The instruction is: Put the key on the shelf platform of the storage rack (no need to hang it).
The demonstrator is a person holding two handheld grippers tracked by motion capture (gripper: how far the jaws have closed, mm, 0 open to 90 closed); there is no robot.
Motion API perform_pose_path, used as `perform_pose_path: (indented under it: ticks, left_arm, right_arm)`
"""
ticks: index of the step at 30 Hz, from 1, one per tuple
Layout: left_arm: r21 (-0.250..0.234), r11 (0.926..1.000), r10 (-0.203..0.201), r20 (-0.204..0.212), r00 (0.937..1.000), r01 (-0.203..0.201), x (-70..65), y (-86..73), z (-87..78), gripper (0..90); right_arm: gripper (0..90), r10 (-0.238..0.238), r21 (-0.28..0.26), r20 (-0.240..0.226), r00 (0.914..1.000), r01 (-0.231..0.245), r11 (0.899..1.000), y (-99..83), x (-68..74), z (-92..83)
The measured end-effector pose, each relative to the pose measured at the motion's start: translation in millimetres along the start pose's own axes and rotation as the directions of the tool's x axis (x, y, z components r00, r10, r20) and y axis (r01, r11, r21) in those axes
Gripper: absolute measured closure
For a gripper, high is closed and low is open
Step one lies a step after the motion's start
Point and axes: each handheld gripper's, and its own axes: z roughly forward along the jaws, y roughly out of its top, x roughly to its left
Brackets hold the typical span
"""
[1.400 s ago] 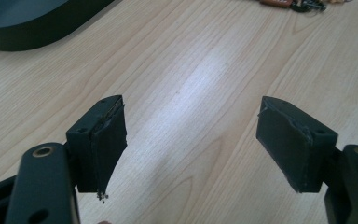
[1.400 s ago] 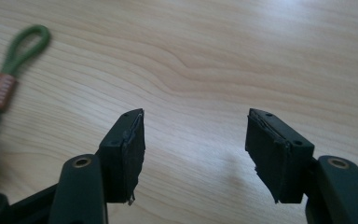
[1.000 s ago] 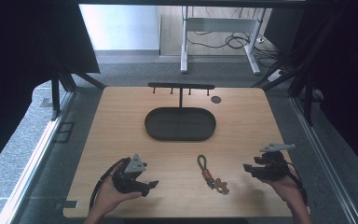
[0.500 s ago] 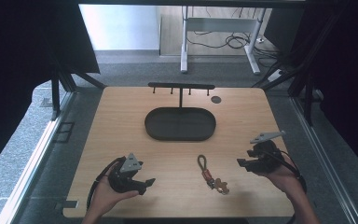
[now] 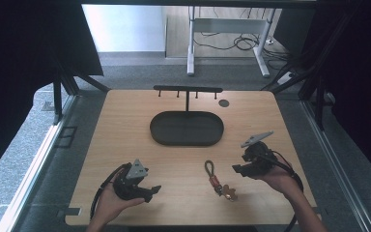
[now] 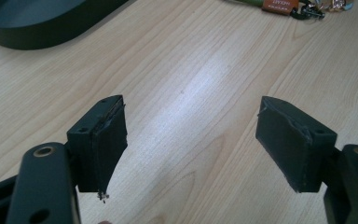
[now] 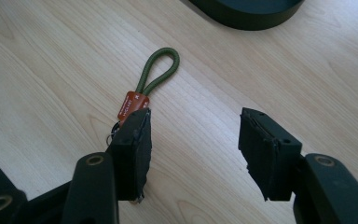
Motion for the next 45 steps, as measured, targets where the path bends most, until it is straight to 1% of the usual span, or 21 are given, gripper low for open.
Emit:
perform_pose_path:
  ticks: [2, 3, 4, 6, 7, 11, 12, 16, 17, 18, 20, 22, 23, 30, 31, 32, 36, 40, 41, 44, 45]
  left_arm:
    - [-0.009, 1.0000, 0.001, 0.000, 1.0000, -0.001, 0.6, 0.4, -2.4, 25.2]
    - [-0.009, 1.0000, 0.001, 0.000, 1.0000, -0.001, 0.6, 0.4, -2.4, 25.2]
    - [-0.011, 0.9999, 0.000, 0.000, 1.0000, 0.000, 1.0, 0.5, -2.9, 25.2]
    - [-0.011, 0.9999, 0.001, -0.001, 1.0000, -0.001, 2.0, 0.5, -3.0, 25.2]
    - [-0.009, 1.0000, 0.001, 0.000, 1.0000, -0.001, 2.6, 0.8, -2.5, 25.2]
    - [-0.007, 1.0000, 0.002, 0.002, 1.0000, -0.002, 2.8, 1.9, -1.2, 25.2]
    - [-0.001, 1.0000, 0.002, 0.004, 1.0000, -0.002, 3.0, 2.7, 0.9, 25.2]
    - [0.009, 0.9999, 0.005, 0.007, 1.0000, -0.005, 2.9, 3.7, 4.3, 25.2]
    - [0.009, 0.9999, 0.010, 0.010, 0.9999, -0.010, 2.5, 4.6, 5.3, 25.2]
    - [0.009, 0.9999, 0.010, 0.010, 0.9999, -0.010, 2.5, 4.6, 5.3, 25.2]
    - [0.008, 0.9999, 0.013, 0.014, 0.9998, -0.013, 1.7, 5.6, 5.4, 25.2]
    - [0.006, 0.9998, 0.017, 0.019, 0.9997, -0.017, 1.2, 6.1, 5.5, 25.2]
    - [0.007, 0.9998, 0.017, 0.018, 0.9997, -0.017, 1.6, 6.0, 5.6, 25.1]
    - [0.004, 0.9999, 0.014, 0.010, 0.9998, -0.014, 3.2, 5.9, 4.1, 25.3]
    - [0.002, 0.9999, 0.016, 0.006, 0.9999, -0.016, 3.1, 6.1, 2.9, 25.4]
    - [-0.001, 0.9998, 0.017, 0.004, 0.9998, -0.017, 3.0, 6.0, 2.3, 25.5]
    - [-0.003, 0.9998, 0.018, -0.004, 0.9998, -0.018, 3.6, 5.7, 1.0, 25.9]
    - [-0.001, 0.9998, 0.018, -0.003, 0.9998, -0.018, 3.7, 5.6, 1.4, 26.0]
    - [-0.001, 0.9998, 0.019, -0.002, 0.9998, -0.019, 3.7, 5.6, 1.6, 25.9]
    - [0.001, 0.9998, 0.020, -0.001, 0.9998, -0.020, 4.1, 5.5, 1.8, 25.9]
    - [0.000, 0.9998, 0.019, -0.001, 0.9998, -0.019, 4.4, 5.3, 1.6, 25.9]
  right_arm:
    - [43.9, 0.011, 0.017, 0.001, 0.9999, -0.011, 1.000, 1.4, 3.2, 4.1]
    - [43.9, 0.011, 0.017, 0.001, 0.9999, -0.011, 1.000, 1.4, 3.2, 4.1]
    - [43.9, -0.002, 0.035, -0.001, 1.0000, 0.002, 0.999, 2.3, 7.2, 7.5]
    - [43.9, -0.009, 0.040, -0.003, 1.0000, 0.009, 0.999, 2.8, 8.9, 9.0]
    - [44.1, -0.012, 0.050, -0.013, 0.9998, 0.013, 0.999, 3.6, 11.9, 11.7]
    - [44.3, -0.015, 0.065, -0.019, 0.9997, 0.017, 0.998, 4.9, 14.2, 16.6]
    - [44.2, -0.030, 0.075, -0.027, 0.9992, 0.031, 0.997, 5.9, 15.3, 21.0]
    - [44.3, -0.031, 0.088, -0.035, 0.9989, 0.034, 0.996, 7.3, 17.8, 28.2]
    - [44.3, -0.037, 0.097, -0.038, 0.9986, 0.041, 0.994, 7.8, 19.7, 32.6]
    - [44.3, -0.037, 0.097, -0.038, 0.9986, 0.041, 0.994, 7.8, 19.7, 32.6]
    - [44.5, -0.034, 0.105, -0.041, 0.9985, 0.039, 0.994, 8.2, 22.2, 36.2]
    - [45.2, -0.043, 0.117, -0.055, 0.9976, 0.050, 0.992, 8.9, 26.8, 40.8]
    - [45.4, -0.050, 0.119, -0.055, 0.9972, 0.056, 0.991, 9.4, 28.2, 42.5]
    - [46.5, -0.055, 0.137, -0.061, 0.9966, 0.063, 0.989, 13.8, 33.7, 51.5]
    - [46.5, -0.061, 0.150, -0.062, 0.9962, 0.070, 0.986, 14.5, 35.1, 54.3]
    - [46.5, -0.070, 0.151, -0.063, 0.9955, 0.079, 0.985, 14.6, 35.6, 55.9]
    - [46.6, -0.069, 0.162, -0.065, 0.9955, 0.079, 0.984, 13.9, 38.5, 62.7]
    - [47.3, -0.074, 0.177, -0.064, 0.9952, 0.084, 0.981, 13.2, 40.8, 68.8]
    - [47.8, -0.076, 0.187, -0.060, 0.9953, 0.086, 0.979, 13.1, 41.8, 73.0]
    - [48.4, -0.071, 0.193, -0.058, 0.9958, 0.081, 0.978, 13.3, 42.2, 77.3]
    - [48.7, -0.068, 0.205, -0.060, 0.9959, 0.079, 0.975, 13.4, 43.3, 82.2]
